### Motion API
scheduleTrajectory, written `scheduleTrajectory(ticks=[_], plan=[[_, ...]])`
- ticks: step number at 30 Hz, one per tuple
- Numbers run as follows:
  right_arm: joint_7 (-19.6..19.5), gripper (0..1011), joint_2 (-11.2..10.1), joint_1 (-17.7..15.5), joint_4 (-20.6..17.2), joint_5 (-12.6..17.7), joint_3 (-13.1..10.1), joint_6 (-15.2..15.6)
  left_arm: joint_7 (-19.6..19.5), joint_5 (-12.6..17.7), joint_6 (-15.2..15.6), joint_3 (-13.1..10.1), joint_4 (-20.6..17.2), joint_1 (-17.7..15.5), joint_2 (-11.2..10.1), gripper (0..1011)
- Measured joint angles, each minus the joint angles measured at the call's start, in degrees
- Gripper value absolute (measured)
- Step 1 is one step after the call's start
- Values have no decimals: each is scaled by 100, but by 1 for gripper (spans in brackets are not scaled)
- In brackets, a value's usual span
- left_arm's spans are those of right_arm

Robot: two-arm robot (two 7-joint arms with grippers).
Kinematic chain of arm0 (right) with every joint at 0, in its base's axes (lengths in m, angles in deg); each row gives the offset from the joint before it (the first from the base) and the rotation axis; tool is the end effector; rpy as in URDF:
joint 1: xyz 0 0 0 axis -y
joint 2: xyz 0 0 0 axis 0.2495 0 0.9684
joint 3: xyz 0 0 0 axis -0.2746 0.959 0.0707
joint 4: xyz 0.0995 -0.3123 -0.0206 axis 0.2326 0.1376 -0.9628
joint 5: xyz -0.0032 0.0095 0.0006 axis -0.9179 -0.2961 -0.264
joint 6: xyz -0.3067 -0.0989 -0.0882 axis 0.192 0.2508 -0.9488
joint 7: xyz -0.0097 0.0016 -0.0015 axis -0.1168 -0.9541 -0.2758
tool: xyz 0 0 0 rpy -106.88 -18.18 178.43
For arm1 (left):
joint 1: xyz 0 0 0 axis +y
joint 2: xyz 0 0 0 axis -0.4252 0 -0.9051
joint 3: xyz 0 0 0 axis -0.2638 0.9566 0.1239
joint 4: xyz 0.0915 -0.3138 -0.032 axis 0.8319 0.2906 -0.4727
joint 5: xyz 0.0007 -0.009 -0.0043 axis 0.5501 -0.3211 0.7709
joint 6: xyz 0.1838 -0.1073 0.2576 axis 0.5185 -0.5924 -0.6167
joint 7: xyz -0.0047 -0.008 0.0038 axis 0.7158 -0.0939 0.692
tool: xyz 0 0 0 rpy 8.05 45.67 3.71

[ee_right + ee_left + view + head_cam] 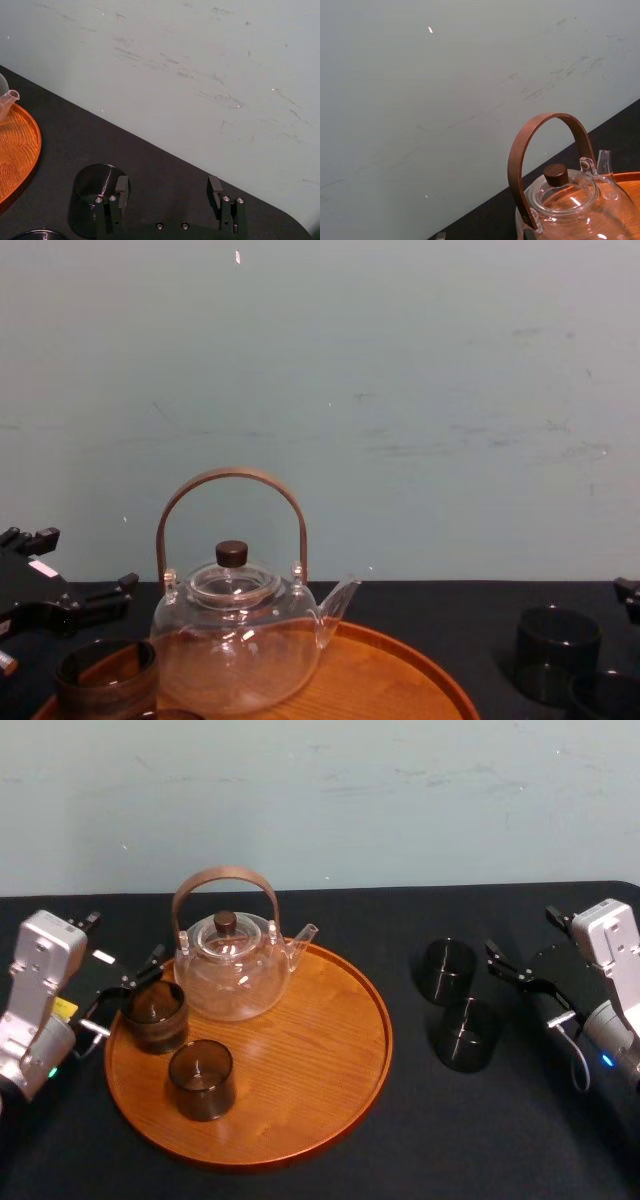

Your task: Pick up the glass from the table and place it on the tray.

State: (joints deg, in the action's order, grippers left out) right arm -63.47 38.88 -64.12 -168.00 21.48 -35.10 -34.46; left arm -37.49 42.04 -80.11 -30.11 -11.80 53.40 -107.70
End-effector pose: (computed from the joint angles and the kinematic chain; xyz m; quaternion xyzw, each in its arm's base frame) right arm 0.3882 -0.0978 -0.3380 -0.1415 -0.1326 -0.5800 0.7912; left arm 0.3883 0.0977 -0.3380 0.1414 -0.1324 0.5800 0.7913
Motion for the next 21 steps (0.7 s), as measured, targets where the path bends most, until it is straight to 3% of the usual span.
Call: scheduleTrajectory(ticks=[21], plan=[[0, 1002, 0, 0, 0, 0, 0, 0, 0, 0, 0, 0, 0, 0, 0, 1001]])
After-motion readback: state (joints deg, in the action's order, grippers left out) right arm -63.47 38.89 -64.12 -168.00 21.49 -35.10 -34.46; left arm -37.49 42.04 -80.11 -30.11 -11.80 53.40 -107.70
